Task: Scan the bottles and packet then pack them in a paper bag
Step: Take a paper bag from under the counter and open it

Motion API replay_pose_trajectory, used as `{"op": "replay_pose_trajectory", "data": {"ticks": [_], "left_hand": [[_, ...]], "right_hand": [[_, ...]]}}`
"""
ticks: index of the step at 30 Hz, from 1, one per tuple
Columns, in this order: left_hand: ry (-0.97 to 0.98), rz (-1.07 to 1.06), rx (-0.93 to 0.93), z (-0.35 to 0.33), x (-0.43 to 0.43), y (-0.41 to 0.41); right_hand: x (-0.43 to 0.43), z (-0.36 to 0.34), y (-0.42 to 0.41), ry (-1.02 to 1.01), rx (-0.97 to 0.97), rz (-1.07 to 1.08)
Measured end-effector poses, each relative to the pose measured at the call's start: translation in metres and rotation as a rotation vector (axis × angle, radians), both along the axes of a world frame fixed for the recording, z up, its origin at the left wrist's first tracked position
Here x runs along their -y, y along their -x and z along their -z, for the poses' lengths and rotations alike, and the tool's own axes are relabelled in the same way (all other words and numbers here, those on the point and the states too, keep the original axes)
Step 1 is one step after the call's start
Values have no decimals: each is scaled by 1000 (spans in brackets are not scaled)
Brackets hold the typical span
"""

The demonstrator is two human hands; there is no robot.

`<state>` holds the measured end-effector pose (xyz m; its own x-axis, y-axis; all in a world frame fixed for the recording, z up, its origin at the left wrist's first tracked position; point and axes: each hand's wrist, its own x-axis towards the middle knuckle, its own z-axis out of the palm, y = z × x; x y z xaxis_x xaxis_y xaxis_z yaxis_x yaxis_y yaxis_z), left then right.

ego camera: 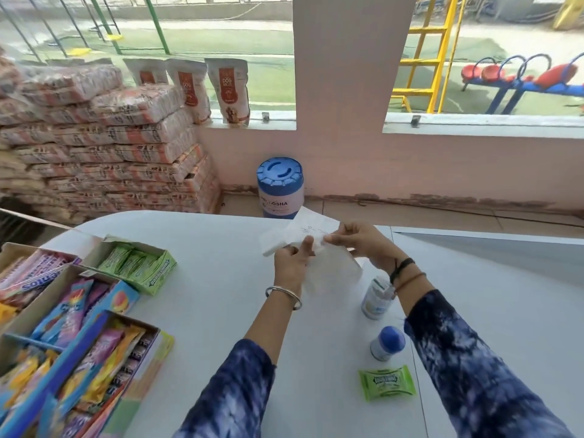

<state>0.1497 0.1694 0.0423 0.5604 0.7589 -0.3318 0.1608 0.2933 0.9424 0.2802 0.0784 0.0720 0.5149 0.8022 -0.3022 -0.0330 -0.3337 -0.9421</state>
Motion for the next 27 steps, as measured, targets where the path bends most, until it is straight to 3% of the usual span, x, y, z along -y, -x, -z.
{"op": "replay_pose_trajectory", "data": {"ticks": [3, 6, 8, 17, 19, 23, 27], "left_hand": [[111, 24, 48, -1, -4, 3], [84, 27, -17, -6, -5, -1], [44, 1, -59, -8, -8, -4], [-225, -145, -361, 2, -52, 26], [-449, -104, -453, -3, -49, 24], [-1156, -73, -485, -9, -25, 5], [-1347, 26, -358, -17, -18, -14]], "right_hand": [[0, 1, -2, 15, 52, 89], [-11, 5, 9, 235, 380, -111], [-19, 6, 14, 320, 562, -100], [-1, -74, -54, 175, 1092, 560], [-3, -78, -58, 102, 1116, 557], [-16, -62, -45, 47, 1164, 370], [-21, -48, -37, 72, 1152, 341]]}}
